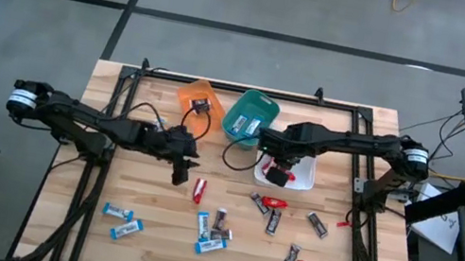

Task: Sort candy
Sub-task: Put the white chocolate bar into the green bin

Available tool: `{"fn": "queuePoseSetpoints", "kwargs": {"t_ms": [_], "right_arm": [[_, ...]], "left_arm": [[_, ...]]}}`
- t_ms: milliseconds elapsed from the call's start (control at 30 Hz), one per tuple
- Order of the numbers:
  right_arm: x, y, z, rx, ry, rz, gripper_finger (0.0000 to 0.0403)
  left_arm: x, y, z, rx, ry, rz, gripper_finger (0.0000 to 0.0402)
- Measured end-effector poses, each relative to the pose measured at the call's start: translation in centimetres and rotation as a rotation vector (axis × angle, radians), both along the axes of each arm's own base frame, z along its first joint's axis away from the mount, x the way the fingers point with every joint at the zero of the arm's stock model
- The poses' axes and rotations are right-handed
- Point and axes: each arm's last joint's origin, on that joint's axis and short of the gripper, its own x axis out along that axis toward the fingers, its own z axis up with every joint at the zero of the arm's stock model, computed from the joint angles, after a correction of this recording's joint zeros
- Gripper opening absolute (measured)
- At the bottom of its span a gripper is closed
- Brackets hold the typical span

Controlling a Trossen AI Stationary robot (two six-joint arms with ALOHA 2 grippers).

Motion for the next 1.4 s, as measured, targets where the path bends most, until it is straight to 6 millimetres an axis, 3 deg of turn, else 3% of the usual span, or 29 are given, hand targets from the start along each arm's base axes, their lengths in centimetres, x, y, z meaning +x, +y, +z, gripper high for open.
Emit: {"fn": "queuePoseSetpoints", "kwargs": {"t_ms": [167,433,700,1167,1400], "right_arm": [[-0.5,0.1,-1.0,0.009,0.037,-0.021,0.0009],[-0.3,0.1,-0.6,0.008,0.023,-0.023,0.0009],[0.0,0.1,0.1,0.003,-0.007,-0.009,0.0009],[0.1,0.1,0.2,0.001,-0.017,-0.001,0.0009],[0.2,0.0,0.2,0.000,-0.024,-0.002,0.0009]], "left_arm": [[-1.0,0.0,-0.9,-0.038,0.130,0.052,0.0112],[-2.7,0.5,-1.8,-0.021,0.284,0.268,0.0112],[-4.3,2.7,-2.3,-0.090,0.406,0.495,0.0112],[-5.9,7.6,-2.3,-0.060,0.426,0.758,0.0101],[-6.4,8.1,-2.4,-0.057,0.428,0.837,0.0138]]}}
